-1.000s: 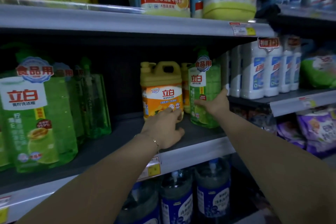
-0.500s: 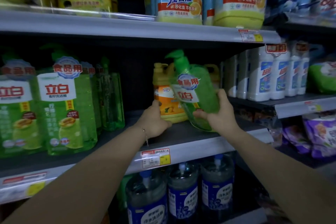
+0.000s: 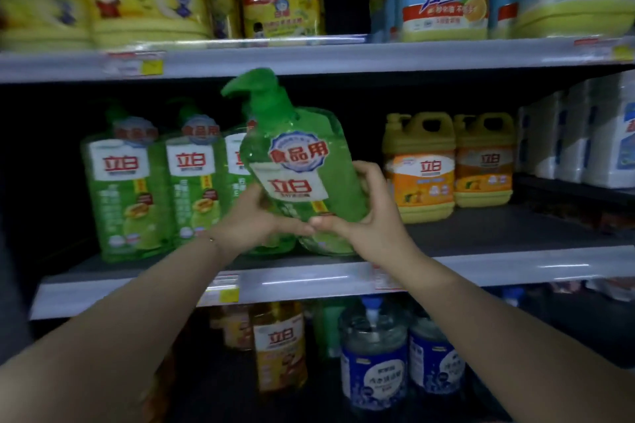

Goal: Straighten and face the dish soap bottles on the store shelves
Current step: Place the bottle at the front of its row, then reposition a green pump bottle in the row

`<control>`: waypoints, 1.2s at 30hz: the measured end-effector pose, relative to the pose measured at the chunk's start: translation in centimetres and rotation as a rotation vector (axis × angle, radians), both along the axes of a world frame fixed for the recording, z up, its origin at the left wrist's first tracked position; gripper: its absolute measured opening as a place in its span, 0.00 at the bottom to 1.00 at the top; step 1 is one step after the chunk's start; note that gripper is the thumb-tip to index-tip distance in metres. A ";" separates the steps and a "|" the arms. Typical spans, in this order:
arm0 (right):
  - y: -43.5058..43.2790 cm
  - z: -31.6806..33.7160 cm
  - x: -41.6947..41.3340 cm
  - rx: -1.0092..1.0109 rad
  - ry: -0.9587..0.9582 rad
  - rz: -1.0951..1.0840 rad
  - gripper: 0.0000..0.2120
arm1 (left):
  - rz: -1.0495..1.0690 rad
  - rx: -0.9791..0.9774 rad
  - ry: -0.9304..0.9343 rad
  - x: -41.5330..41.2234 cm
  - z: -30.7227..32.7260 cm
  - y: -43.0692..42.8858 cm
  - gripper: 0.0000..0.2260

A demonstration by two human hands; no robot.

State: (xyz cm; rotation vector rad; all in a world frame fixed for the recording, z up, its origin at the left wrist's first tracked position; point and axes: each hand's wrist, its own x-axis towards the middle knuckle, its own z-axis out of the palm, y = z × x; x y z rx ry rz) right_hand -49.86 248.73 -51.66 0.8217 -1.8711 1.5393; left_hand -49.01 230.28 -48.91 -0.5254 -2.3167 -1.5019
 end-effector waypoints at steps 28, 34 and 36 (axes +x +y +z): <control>-19.1 0.0 -3.2 0.236 0.022 -0.013 0.40 | 0.225 0.069 0.009 0.5 -0.8 -17.4 0.28; -18.9 -0.4 -2.9 0.281 0.071 -0.062 0.39 | 0.173 0.064 -0.009 0.4 -0.9 -17.7 0.29; -18.9 -0.6 -3.2 0.302 0.073 -0.078 0.38 | 0.164 0.068 -0.010 0.4 -0.9 -17.8 0.28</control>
